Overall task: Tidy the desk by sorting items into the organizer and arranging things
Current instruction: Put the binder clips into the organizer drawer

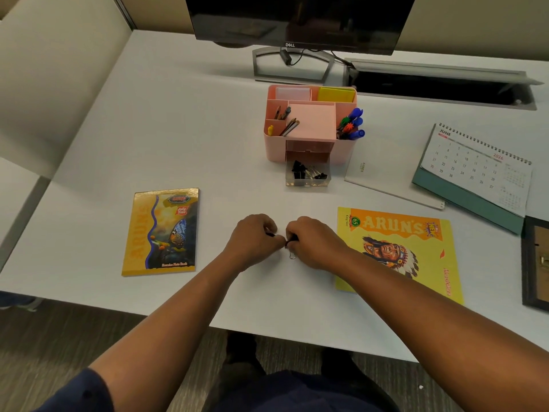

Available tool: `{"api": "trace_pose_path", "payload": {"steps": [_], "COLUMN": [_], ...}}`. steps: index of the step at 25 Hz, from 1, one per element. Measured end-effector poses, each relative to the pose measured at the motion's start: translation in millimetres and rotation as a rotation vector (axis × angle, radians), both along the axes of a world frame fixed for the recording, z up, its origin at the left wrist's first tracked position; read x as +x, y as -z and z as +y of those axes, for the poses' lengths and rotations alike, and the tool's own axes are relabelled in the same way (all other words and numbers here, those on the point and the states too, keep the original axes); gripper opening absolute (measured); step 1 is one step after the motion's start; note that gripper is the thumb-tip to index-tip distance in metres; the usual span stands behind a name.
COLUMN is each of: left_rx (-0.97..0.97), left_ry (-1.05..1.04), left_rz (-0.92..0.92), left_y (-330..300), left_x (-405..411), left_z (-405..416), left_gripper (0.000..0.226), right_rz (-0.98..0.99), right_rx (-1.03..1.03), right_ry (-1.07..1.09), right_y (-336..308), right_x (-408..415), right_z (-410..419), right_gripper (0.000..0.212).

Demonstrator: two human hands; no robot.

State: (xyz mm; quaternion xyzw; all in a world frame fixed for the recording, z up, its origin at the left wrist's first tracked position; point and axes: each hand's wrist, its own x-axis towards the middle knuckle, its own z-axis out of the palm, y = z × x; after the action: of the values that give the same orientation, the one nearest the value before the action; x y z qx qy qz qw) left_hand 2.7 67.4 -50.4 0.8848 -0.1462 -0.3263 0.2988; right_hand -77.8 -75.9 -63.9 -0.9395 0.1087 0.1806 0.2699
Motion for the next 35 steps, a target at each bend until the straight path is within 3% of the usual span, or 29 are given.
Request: {"api": "trace_pose_path", "payload": {"steps": [3,6,10,14,19,29,32,35], "left_rx": [-0.15,-0.175,-0.177,-0.054,-0.006,-0.136,-0.117,-0.258], "left_ry": [-0.218,-0.291,-0.249,-0.004,0.121,0.127,0.117,-0.162], "left_rz": [0.31,0.433,0.311,0.012,-0.14,-0.075,0.041,0.298], "left_y": [-4.0,-5.5,-0.1,9.6,13.3,15.4,13.7,8.0], "left_x": [6.3,1.7,-8.5,-18.7,-25.4,-25.0,-17.0,-8.6], "left_z": [-0.1,-2.2,-5.5,-5.9,-9.1,-3.7,-5.4,-9.3], "left_gripper": [0.012,0.009,0.012,0.021,0.016,0.019,0.007,0.005], "right_rz": [-0.009,-0.038,-0.094,-0.1,-0.123,-0.122,-0.109,-0.162], "right_rx": [-0.033,0.006,0.161,0.278,0.393,0.808,0.941,1.174], "right_ry": [-0.029,0.005,0.27,0.538,0.634,0.834,0.932,1.116], "right_y": [3.2,6.2,3.7,5.9,4.0,1.1,-8.0,-16.8], "right_x": [-4.9,-7.9,-11.9,-22.1,-26.9,-29.5,-24.0,-18.4], "right_z": [0.8,0.1,-5.8,-7.3,5.0,9.1,3.0,-0.1], "right_gripper": [0.01,0.006,0.01,0.009,0.021,0.017,0.019,0.019]}}
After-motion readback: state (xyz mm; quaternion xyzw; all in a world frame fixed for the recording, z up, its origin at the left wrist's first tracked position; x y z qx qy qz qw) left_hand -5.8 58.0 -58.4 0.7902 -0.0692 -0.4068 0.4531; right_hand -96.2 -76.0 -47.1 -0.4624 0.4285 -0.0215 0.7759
